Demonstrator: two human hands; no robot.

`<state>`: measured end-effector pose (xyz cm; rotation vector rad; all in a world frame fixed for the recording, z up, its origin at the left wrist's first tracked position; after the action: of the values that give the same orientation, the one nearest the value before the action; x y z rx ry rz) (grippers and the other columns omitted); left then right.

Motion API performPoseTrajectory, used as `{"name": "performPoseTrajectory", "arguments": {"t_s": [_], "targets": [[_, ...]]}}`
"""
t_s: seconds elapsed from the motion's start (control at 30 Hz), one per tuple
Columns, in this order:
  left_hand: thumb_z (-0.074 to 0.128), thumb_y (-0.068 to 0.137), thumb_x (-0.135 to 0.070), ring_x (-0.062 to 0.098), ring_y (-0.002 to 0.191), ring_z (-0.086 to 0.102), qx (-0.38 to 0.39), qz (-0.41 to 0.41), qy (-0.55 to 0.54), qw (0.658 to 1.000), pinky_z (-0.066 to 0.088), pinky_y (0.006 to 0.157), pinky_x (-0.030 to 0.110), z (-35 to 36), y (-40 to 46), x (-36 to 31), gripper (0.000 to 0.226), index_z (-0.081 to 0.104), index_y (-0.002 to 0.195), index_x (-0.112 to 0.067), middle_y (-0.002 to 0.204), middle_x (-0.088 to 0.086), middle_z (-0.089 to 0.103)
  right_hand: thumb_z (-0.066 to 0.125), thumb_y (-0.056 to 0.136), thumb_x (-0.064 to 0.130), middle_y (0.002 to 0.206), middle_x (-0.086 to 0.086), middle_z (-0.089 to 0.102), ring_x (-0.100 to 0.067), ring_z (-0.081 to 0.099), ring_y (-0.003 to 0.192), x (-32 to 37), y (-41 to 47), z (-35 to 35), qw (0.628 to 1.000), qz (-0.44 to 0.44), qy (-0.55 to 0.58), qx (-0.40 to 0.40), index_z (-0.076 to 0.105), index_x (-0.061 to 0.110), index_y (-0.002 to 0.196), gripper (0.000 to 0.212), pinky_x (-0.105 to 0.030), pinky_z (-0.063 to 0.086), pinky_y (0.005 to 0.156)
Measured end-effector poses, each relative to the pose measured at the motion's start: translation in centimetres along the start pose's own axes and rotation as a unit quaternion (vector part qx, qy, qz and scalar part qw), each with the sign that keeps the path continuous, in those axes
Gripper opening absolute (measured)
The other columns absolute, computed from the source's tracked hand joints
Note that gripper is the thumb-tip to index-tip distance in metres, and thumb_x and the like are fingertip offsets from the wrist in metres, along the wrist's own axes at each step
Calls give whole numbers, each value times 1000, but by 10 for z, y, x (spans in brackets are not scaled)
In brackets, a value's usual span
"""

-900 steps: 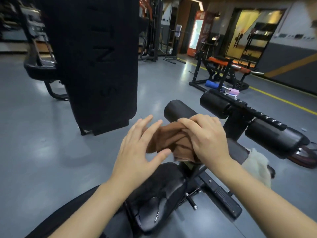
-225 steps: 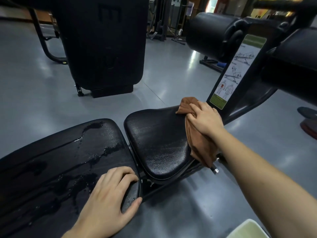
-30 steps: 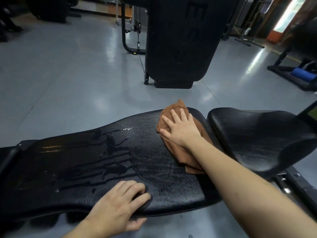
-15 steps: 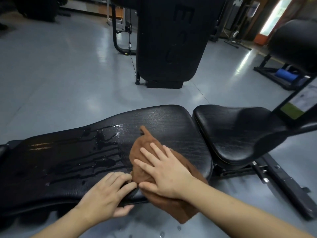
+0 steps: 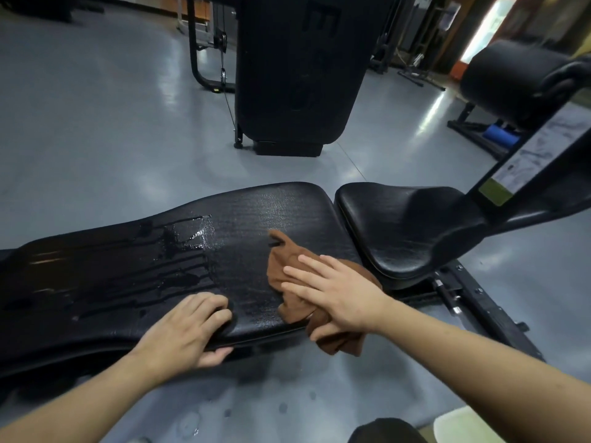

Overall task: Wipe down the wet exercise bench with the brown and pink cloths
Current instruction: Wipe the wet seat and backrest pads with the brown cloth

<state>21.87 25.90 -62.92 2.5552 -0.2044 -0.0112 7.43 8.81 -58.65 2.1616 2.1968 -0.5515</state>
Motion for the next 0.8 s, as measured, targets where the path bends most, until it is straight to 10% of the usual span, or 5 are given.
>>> {"name": "performPoseTrajectory", "arguments": {"t_s": [0.8], "targets": [[70, 73, -55, 25, 102, 51, 22, -30, -33, 999, 41, 93, 32, -2, 2, 3, 56, 51, 107, -15, 111, 6, 52, 52, 81, 79, 165, -14, 24, -44, 18, 151, 13, 4, 5, 996, 19, -75, -34, 25, 10, 159, 107, -61, 30, 116]]}}
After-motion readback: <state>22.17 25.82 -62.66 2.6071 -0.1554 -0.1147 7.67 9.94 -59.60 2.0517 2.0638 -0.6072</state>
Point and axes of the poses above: each hand's wrist, its own y-axis towards the middle knuckle, its own z-axis out of the palm, x = y × z, the point moved 8 cm from there along y, towards the middle knuckle
